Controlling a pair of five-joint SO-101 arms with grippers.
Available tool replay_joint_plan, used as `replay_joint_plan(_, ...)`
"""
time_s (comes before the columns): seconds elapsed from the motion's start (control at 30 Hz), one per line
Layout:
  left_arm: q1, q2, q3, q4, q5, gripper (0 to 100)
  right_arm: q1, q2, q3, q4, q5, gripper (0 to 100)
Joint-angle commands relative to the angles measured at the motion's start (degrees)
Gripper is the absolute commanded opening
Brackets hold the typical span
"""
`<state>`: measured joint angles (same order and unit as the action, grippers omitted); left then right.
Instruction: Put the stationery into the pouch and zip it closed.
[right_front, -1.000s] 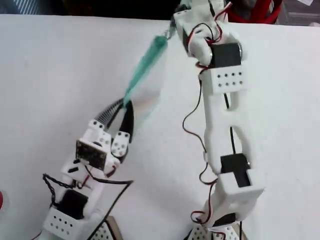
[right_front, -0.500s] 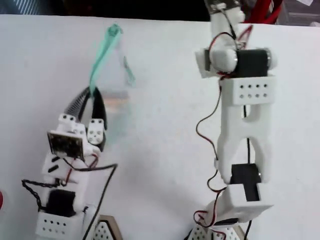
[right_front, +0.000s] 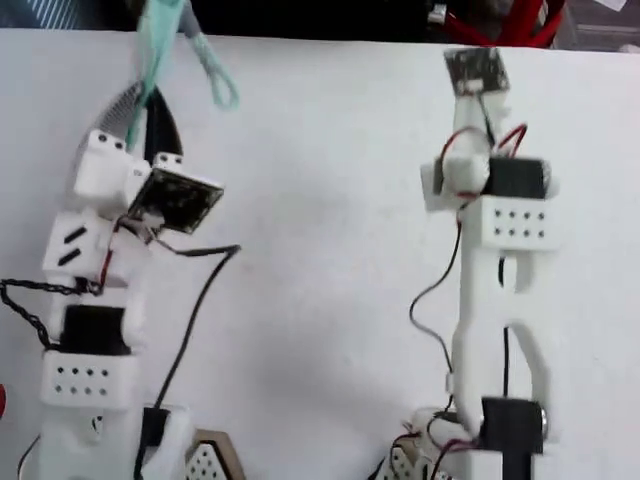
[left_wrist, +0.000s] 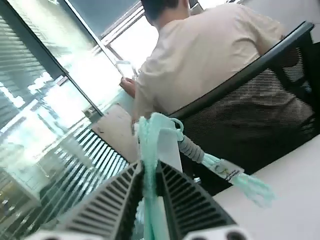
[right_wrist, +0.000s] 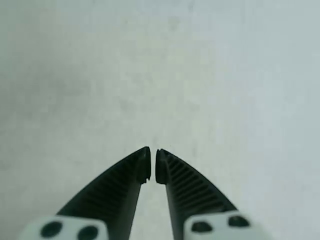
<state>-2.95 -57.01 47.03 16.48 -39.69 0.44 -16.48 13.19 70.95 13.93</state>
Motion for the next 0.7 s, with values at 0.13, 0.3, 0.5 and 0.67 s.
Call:
replay_joint_plan(0.13,1.98,5.67,-1.23,-1.58,-1.76,2,0.4,-15.34,37.19,-31.25,-0.62,1.9)
replay_joint_plan(0.3,15.6,8.4,16.09,-22.59,1.67,2,1.36,-20.88,45.63,-38.81,-1.05,1.9)
replay_joint_plan(0.5,26.77,25.01,23.03,-32.44,0.79,2,1.45,-21.32,50.2,-45.76,-1.05,1.9)
replay_joint_plan(0.67,26.42,49.98,11.96,-38.68,4.57,2,5.14,-21.32,49.93,-46.29,-1.05,1.9)
